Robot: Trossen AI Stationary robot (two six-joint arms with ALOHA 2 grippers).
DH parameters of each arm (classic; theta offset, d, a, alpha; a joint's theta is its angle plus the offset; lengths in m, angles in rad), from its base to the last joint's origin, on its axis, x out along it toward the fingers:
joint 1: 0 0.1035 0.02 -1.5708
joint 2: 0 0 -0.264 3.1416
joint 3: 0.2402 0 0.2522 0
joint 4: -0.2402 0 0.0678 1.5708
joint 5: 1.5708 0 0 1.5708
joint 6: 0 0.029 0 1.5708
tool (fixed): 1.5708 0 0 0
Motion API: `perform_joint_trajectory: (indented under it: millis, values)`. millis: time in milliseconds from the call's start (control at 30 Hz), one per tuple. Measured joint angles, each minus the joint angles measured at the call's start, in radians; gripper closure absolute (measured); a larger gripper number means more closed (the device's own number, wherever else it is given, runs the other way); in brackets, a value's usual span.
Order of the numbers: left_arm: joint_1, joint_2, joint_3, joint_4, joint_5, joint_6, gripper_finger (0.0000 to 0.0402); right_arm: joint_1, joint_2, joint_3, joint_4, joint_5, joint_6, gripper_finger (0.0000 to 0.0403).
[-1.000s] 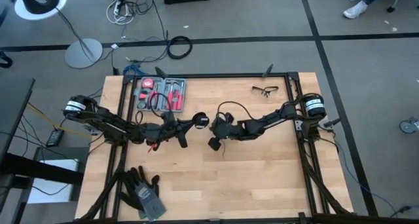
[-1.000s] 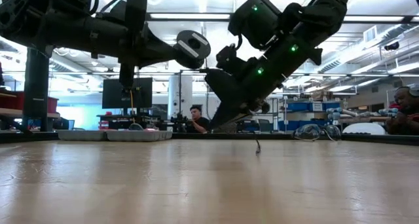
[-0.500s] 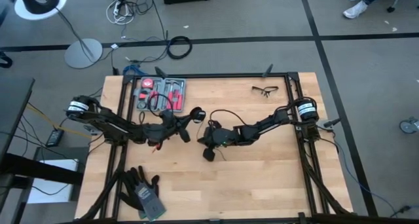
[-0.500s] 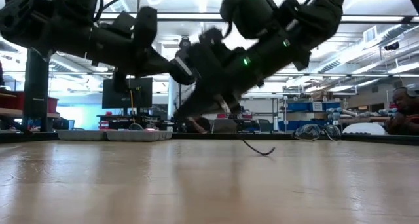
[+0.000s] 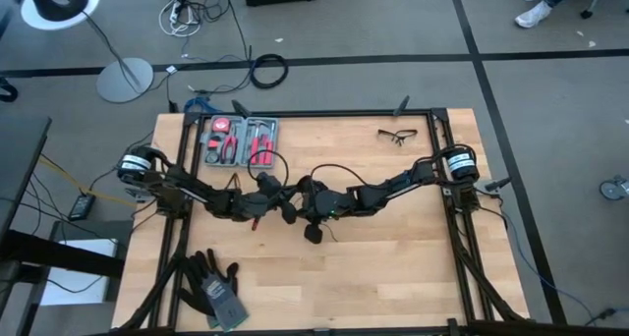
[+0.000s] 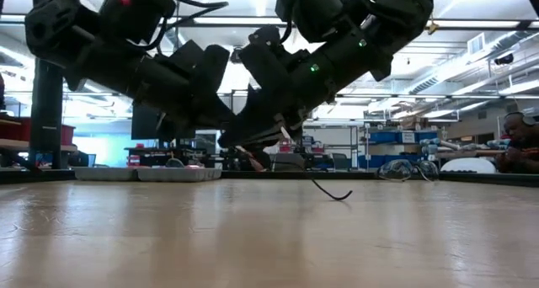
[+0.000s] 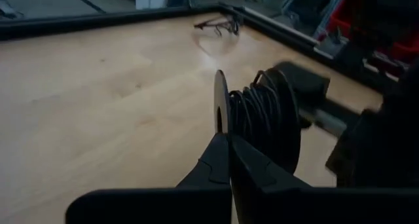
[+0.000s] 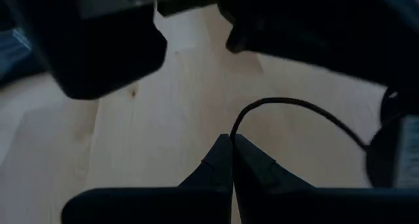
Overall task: Coil cords
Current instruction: Coil the black wire on the black spool
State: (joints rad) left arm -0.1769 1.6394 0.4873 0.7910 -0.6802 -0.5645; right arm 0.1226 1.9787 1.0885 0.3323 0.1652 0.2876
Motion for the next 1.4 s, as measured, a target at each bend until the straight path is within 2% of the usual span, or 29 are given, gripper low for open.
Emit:
perform_joint_trajectory:
  millis: [200, 633, 800, 967, 1167, 1400]
  values:
    - [-0.005, 0.000, 0.001, -0.077, 0.069, -0.036, 0.0401, -0.012, -0.047, 0.000, -0.035, -0.002, -0.035, 0.0403]
    - [-0.008, 0.000, 0.001, -0.125, 0.120, -0.048, 0.0401, -0.048, -0.168, -0.001, -0.238, 0.003, -0.051, 0.0403]
    - [-0.008, 0.000, 0.001, -0.127, 0.142, -0.050, 0.0401, -0.063, -0.221, -0.001, -0.393, 0.074, -0.040, 0.0403]
    - [-0.008, -0.001, 0.002, -0.057, 0.174, -0.042, 0.0401, -0.066, -0.241, -0.001, -0.507, 0.146, -0.019, 0.0403]
    - [-0.008, -0.001, 0.001, -0.012, 0.200, -0.023, 0.0401, -0.065, -0.232, -0.018, -0.524, 0.145, -0.019, 0.0396]
    - [-0.008, -0.001, 0.000, 0.039, 0.203, -0.014, 0.0401, -0.034, -0.231, -0.096, -0.451, 0.136, 0.006, 0.0373]
